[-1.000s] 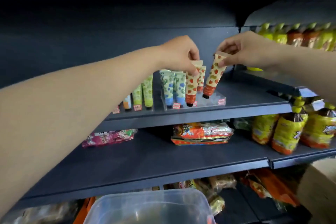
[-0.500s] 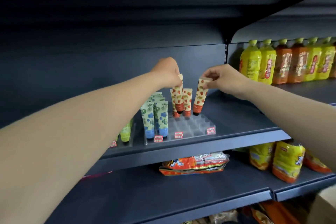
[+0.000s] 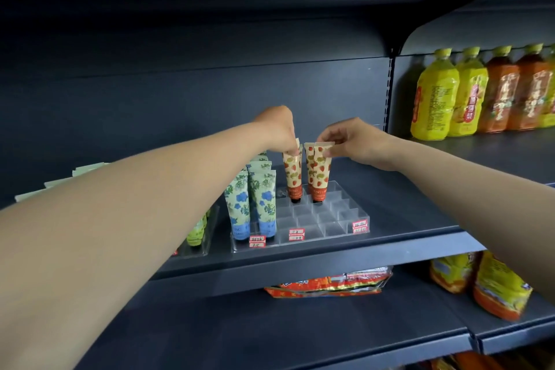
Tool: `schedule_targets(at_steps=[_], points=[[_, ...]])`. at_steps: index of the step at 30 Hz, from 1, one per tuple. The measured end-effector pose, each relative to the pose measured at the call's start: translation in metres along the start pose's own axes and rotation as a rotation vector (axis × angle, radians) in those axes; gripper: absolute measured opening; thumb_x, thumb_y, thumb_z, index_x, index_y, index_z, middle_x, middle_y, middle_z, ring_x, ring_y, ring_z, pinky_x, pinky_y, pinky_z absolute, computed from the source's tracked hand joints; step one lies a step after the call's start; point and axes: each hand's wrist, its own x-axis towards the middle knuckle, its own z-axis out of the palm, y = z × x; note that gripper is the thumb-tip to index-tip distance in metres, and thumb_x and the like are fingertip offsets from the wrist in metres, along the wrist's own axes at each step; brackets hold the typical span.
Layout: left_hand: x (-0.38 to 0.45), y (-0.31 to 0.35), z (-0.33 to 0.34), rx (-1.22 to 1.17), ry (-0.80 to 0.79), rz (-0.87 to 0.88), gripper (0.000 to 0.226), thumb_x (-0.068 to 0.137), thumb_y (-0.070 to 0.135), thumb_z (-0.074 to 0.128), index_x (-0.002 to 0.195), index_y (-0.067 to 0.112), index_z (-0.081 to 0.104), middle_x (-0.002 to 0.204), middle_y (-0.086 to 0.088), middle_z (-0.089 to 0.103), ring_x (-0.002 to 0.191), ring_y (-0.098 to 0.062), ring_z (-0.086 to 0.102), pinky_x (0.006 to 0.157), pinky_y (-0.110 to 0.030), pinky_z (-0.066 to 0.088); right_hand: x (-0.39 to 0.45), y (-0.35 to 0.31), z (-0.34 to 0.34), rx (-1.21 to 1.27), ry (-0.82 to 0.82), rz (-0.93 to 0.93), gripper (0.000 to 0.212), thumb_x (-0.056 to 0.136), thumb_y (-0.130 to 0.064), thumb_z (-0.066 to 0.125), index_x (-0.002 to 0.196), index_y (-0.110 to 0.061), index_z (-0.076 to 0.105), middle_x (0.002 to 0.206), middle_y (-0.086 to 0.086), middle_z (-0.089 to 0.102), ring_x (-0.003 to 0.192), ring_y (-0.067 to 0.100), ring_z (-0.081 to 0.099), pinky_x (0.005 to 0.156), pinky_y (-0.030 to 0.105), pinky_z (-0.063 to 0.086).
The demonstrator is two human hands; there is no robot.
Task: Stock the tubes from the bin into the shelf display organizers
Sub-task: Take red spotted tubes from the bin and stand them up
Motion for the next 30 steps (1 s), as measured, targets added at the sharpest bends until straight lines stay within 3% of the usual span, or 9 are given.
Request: schedule_targets(at_steps=[5,9,19,30], points=[[0.006,-0.002,0.005,-0.003,-0.042,0.002,0.03,0.077,0.022,0.075,0.1,0.004,0.07,0.102,-0.006,0.069,0.091,-0.022,0.062,0.068,-0.028,0.045,0.004,0.005,0.003,-0.026,-0.042,0.024,0.011,0.087,-0.006,0.063,0.095,-0.013,0.067,0.087,-0.006,0.067,0.076,0.001,0.06,0.062,0.006,0.045],[0.011,-0.003,0.006,-0.011,-0.074,0.027,0.033,0.077,0.024,0.075,0.103,0.004,0.07,0.105,-0.006,0.068,0.097,-0.022,0.062,0.07,-0.027,0.043,0.008,0.01,0.004,-0.002,-0.028,0.027,0.011,0.086,-0.006,0.065,0.094,-0.012,0.068,0.091,-0.002,0.069,0.081,0.005,0.062,0.071,0.012,0.045],[0.014,-0.005,0.007,-0.028,-0.119,0.054,0.033,0.076,0.024,0.076,0.105,0.008,0.071,0.109,-0.002,0.069,0.101,-0.018,0.061,0.08,-0.026,0.047,0.01,0.012,0.004,0.011,0.024,0.022,0.015,0.082,-0.003,0.068,0.094,-0.011,0.068,0.091,0.001,0.07,0.079,0.006,0.064,0.068,0.011,0.048],[0.01,-0.008,0.005,-0.035,-0.11,0.059,0.034,0.076,0.02,0.076,0.107,0.008,0.07,0.111,-0.003,0.068,0.102,-0.019,0.061,0.077,-0.024,0.043,0.013,0.005,0.007,-0.041,0.028,0.033,0.013,0.082,-0.001,0.067,0.092,-0.01,0.068,0.093,0.004,0.07,0.083,0.012,0.063,0.073,0.015,0.049]])
